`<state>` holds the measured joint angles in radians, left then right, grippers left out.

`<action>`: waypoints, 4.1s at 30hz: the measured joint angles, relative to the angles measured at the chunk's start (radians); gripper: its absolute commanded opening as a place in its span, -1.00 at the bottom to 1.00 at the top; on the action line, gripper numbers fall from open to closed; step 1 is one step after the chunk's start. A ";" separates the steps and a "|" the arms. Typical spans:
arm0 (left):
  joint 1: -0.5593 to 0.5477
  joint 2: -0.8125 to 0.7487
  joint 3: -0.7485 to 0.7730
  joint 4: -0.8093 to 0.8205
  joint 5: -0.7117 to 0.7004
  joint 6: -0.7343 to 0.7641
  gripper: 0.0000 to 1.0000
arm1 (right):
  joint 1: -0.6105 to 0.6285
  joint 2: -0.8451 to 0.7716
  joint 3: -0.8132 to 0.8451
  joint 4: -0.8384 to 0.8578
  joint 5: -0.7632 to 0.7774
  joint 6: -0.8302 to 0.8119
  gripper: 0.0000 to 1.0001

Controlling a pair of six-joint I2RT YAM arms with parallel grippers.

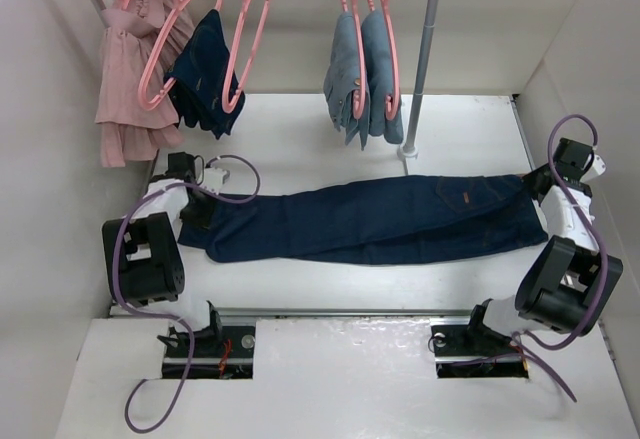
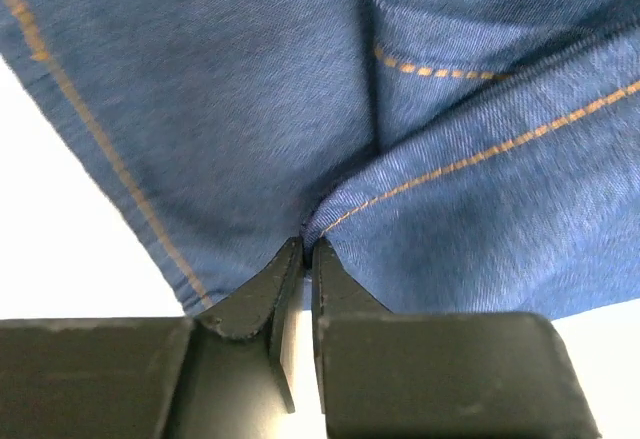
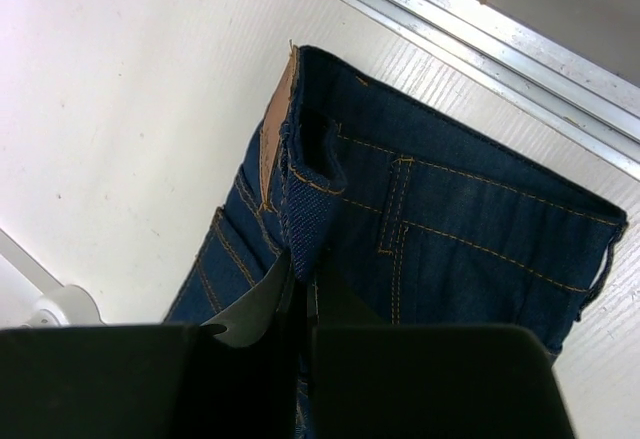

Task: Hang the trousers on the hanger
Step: Fold the trousers at the center of the board.

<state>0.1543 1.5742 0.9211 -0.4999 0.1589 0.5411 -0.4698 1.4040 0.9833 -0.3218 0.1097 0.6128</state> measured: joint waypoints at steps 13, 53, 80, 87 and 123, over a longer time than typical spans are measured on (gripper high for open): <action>0.082 -0.132 0.082 -0.152 -0.389 0.028 -1.00 | 0.000 -0.012 -0.001 -0.005 0.018 0.000 -1.00; 0.116 -0.209 -0.046 -0.173 -0.343 0.016 -1.00 | -0.064 0.131 -0.137 -0.062 -0.119 0.176 0.44; 0.116 -0.165 0.156 -0.177 -0.336 -0.021 -1.00 | -0.058 0.094 -0.023 -0.068 -0.106 0.143 -1.00; 0.115 -0.136 0.246 -0.187 -0.294 -0.047 -1.00 | -0.051 -0.022 0.013 -0.092 -0.090 0.109 -1.00; 0.089 -0.135 -0.071 -0.040 -0.373 -0.065 -1.00 | -0.247 -0.198 -0.280 -0.254 0.057 0.301 0.08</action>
<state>0.2428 1.4391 0.8505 -0.5396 -0.2138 0.4763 -0.7166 1.2057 0.7033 -0.5758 0.1665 0.9138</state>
